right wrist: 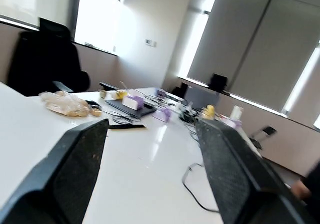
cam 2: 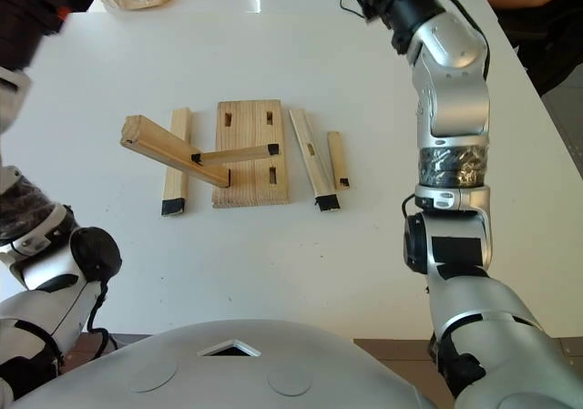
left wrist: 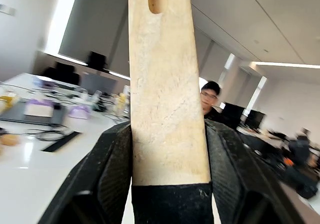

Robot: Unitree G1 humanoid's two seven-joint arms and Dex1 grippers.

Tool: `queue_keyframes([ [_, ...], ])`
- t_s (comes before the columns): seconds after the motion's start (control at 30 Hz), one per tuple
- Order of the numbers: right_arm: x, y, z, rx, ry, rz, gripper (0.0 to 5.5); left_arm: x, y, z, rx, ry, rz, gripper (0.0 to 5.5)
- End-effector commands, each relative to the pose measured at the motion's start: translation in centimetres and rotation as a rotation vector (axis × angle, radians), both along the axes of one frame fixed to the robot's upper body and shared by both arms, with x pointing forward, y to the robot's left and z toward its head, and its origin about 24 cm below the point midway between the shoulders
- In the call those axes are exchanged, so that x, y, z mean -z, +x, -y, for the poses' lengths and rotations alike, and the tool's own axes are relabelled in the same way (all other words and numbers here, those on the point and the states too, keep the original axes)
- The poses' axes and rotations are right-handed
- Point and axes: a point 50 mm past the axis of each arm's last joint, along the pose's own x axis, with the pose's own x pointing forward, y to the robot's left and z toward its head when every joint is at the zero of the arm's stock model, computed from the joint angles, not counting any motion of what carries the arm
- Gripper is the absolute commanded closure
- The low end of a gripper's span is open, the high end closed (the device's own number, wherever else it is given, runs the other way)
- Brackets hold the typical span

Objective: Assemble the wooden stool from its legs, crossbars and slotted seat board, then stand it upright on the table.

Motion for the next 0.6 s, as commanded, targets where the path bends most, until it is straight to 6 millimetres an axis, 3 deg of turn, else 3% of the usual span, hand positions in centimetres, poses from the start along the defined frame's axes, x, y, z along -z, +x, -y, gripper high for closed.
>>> queue_keyframes([
  [0.03, -4.0, -2.3, -2.4, -0.425, 0.192, -0.127, 2.35, -0.3, -1.3, 1.3, 0.194, 0.084, 0.097, 3.47],
  [0.1, -5.8, -3.4, -2.4, -0.625, 0.221, -0.179, 2.35, -0.5, -2.0, 1.3, 0.262, 0.100, 0.139, 3.47],
  [0.2, -6.7, -4.2, -1.7, -0.805, 0.224, -0.246, 2.35, -0.6, -3.0, 1.0, 0.358, 0.122, 0.181, 3.47],
  [0.4, -8.0, -4.0, -0.4, -0.972, 0.233, -0.343, 2.35, -0.2, -3.7, 0.7, 0.513, 0.196, 0.193, 3.47],
  [0.6, -8.1, -4.8, -1.6, -1.063, 0.149, -0.353, 2.35, 0.5, -3.9, 1.4, 0.583, 0.235, 0.186, 3.47],
])
